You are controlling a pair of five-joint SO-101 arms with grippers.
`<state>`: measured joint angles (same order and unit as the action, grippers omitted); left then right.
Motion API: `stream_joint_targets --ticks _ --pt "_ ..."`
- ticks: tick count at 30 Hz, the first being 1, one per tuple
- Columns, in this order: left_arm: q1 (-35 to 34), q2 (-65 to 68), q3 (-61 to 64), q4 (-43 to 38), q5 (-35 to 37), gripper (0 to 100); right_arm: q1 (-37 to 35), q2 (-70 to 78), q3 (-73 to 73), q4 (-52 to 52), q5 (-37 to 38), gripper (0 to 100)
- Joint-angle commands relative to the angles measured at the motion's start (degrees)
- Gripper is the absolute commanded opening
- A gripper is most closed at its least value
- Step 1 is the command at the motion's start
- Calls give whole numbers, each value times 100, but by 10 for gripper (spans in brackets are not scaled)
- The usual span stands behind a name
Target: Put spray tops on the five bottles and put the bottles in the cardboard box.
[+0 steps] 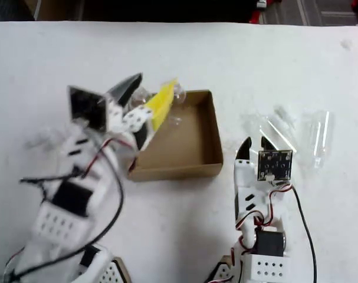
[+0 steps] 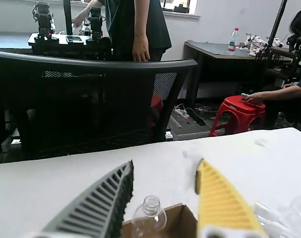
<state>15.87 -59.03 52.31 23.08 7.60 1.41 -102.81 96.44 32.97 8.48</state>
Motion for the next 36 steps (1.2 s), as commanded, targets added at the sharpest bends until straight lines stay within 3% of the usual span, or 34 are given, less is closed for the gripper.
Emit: stream_joint_targets --ticks 1,3,9,15,19,21,25,30,33,36 --pt "-286 -1138 -132 1037 88 10 31 -31 44 -110 79 95" --pt "-523 -1516 -229 1591 88 47 31 -31 44 -110 79 95" --pt "-1587 -1798 -1073 3305 -18 22 31 -31 44 -110 79 95" --pt "-2343 -57 -2356 4712 -598 23 31 -31 44 -110 79 95" --pt "-2440 1288 -3815 7033 -651 22 31 -31 44 -110 79 95" --pt "-2440 1701 -4501 8088 -1152 22 31 -31 44 -110 79 95" --pt "-2800 1912 -4070 7798 -2725 24 31 -31 44 -110 79 95" --pt "-2862 1982 -2866 7481 -3420 23 31 -31 44 -110 79 95" --pt "-3547 2026 -2426 6681 -4668 23 31 -31 44 -110 79 95" --pt "-4505 2299 -2242 5952 -5046 22 31 -31 44 -110 79 95"
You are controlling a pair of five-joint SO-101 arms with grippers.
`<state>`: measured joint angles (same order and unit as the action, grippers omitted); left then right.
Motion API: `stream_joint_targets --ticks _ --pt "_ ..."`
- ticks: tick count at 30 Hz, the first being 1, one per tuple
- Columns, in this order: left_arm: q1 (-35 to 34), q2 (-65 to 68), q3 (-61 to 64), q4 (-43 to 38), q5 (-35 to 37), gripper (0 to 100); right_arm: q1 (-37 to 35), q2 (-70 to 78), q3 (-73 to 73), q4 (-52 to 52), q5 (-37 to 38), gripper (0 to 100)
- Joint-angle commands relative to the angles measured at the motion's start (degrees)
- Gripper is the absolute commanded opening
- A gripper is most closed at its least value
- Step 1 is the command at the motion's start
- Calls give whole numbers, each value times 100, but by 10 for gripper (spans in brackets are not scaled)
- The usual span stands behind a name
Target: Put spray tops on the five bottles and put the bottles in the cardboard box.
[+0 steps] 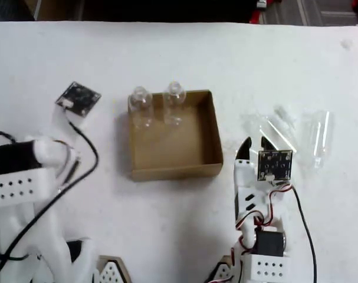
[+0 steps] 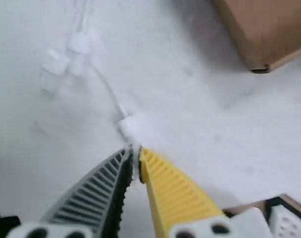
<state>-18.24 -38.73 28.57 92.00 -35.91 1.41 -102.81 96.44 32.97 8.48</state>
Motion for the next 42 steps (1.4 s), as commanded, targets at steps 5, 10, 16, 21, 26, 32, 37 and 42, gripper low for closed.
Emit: stream_joint_targets --ticks 5,10,16,21,26,32,37,42 --pt "-1736 1666 0 -1064 -1433 25 31 -31 44 -110 79 95" --pt "-1613 3073 -369 -1002 -747 195 31 -31 44 -110 79 95" --pt "-1402 3327 -519 -1046 -923 255 31 -31 44 -110 79 95" --pt "-1420 3380 -422 -1705 -422 243 22 -31 44 -110 79 95" --pt "-1385 3380 114 -2136 -290 246 22 -31 44 -48 79 95" --pt "-1411 3380 598 -2593 -220 245 -101 -31 44 -31 79 95" --pt "-1385 3380 765 -2629 -220 244 -101 -31 44 -31 79 95" --pt "-1385 3398 853 -2620 -220 244 -101 -31 44 -31 79 95"
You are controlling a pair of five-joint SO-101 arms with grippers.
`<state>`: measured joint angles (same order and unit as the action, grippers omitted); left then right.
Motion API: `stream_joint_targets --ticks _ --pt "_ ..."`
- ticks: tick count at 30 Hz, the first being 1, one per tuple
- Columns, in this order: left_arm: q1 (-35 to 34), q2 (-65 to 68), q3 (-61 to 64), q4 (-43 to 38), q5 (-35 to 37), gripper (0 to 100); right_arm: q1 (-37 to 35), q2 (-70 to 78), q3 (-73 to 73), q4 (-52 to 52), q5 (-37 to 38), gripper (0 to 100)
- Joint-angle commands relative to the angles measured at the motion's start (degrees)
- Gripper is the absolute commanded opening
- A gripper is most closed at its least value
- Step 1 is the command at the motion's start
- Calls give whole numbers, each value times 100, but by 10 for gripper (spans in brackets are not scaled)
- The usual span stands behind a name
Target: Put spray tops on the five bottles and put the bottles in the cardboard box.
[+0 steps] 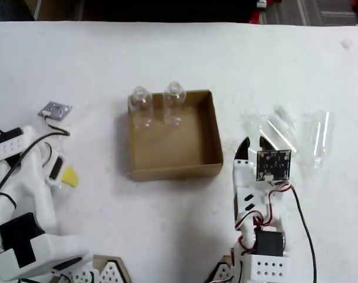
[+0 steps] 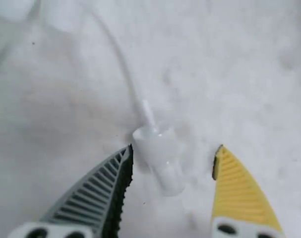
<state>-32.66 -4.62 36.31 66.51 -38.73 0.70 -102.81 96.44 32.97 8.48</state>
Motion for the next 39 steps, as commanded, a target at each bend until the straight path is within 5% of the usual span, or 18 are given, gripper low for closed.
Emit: stream_joint_targets --ticks 1,7,13,16,27,39 --pt "66 -13 141 -79 53 244 -31 -31 44 -31 79 95" --pt "180 -22 255 -79 62 229 -31 -31 44 -22 79 95" --pt "154 -13 273 -290 62 20 -48 -31 44 31 79 95" --pt "171 -75 211 -193 70 42 -48 -31 44 31 88 95" --pt "1288 -40 -2101 2084 211 22 -48 -31 44 22 88 95" --pt "1798 -13 -1890 668 202 24 -31 -31 44 13 88 95"
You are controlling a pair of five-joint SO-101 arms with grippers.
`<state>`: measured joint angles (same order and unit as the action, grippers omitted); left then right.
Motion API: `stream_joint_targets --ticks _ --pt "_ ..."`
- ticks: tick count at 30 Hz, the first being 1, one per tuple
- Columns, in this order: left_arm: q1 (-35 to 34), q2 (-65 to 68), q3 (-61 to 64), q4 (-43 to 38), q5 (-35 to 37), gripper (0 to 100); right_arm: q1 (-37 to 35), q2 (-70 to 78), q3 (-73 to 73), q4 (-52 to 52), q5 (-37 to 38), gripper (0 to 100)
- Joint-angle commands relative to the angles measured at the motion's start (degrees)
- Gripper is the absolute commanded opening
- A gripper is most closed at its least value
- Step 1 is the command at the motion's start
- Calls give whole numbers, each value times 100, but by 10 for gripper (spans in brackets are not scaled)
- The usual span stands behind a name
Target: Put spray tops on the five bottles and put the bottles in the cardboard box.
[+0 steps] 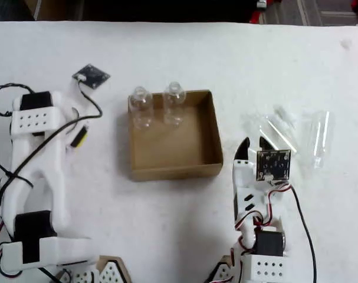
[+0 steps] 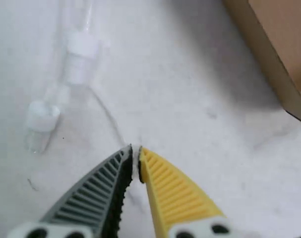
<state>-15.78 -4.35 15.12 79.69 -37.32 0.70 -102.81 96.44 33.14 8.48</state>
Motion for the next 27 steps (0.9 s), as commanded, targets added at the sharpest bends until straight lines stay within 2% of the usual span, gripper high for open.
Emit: stream_joint_targets --ticks 1,3,7,8,14,19,21,27 --pt "127 -40 343 -774 62 28 -31 -31 44 -13 88 95" --pt "145 -48 475 -905 62 76 -31 -31 44 -13 88 95" --pt "101 -57 501 -905 62 238 -31 -31 44 -13 88 95" --pt "75 -57 501 -905 62 247 -31 -31 44 -13 88 95" --pt "-127 -119 413 -765 53 233 -31 -31 44 -13 88 95" --pt "-778 -356 -44 782 -897 229 -40 -31 44 -4 88 95" --pt "-1068 -365 -26 1108 -1081 229 -40 -31 44 -13 88 95" --pt "-1675 -251 607 941 -1116 234 -48 -31 44 4 88 95"
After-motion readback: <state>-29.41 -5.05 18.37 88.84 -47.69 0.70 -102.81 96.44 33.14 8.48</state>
